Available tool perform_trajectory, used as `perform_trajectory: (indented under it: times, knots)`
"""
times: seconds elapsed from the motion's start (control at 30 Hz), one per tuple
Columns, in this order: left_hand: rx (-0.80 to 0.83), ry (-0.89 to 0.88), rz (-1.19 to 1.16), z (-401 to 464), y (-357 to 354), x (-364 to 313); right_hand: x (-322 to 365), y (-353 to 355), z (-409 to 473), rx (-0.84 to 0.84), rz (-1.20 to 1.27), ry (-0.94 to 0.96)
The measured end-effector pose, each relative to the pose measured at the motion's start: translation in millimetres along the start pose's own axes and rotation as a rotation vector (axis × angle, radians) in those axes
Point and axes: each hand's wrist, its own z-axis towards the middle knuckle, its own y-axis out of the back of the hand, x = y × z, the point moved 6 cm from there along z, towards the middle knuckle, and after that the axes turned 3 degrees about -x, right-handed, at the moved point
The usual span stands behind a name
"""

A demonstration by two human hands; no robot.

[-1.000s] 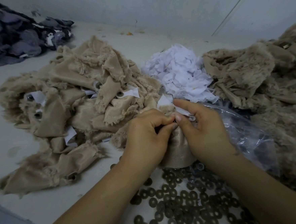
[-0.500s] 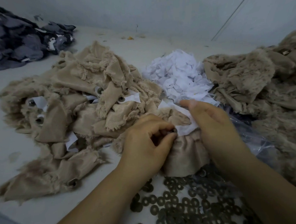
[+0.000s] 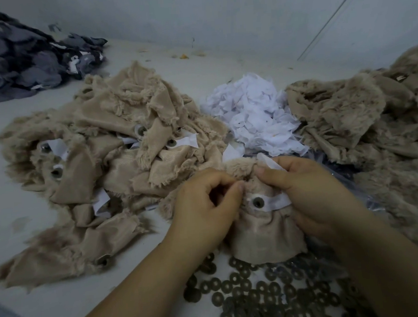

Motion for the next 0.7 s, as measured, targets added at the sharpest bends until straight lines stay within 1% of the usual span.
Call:
perform_trajectory:
  times: [0.07, 0.17, 0.2, 0.27, 0.33, 0.47, 0.53, 0.63, 0.7]
  knots:
    - [0.006, 0.087, 0.06, 1, -1, 8, 4, -3, -2, 0.002, 0.068, -0.06]
    - [0.032, 0.101, 0.117, 0, -6, 8, 4, -4, -4, -0.045, 0.216, -0.152]
    - [0.028, 0.105, 0.105, -1, -6, 8, 3, -4, -5, -0.043, 0.266, -0.195]
    - [0.019, 0.148, 0.019, -1, -6, 7, 2, -9, -5, 0.027, 0.357, -0.257]
    - [0.019, 0.167, -0.054, 2, -5, 2, 1, -12, -5, 0.082, 0.414, -0.278]
    - [0.041, 0.121, -0.061, 16, -2, -15, 5, -19, -12, 0.179, 0.411, -0.269]
    - [0.104, 0.172, -0.111, 20, -5, -16, 6, -23, -13, 0.195, 0.42, -0.266]
    - [0.163, 0.291, -0.199, 23, -14, -14, 0, -22, -11, 0.131, 0.361, -0.276]
    - [0.14, 0.325, -0.237, 28, -16, -15, 0, -20, -11, 0.095, 0.363, -0.286]
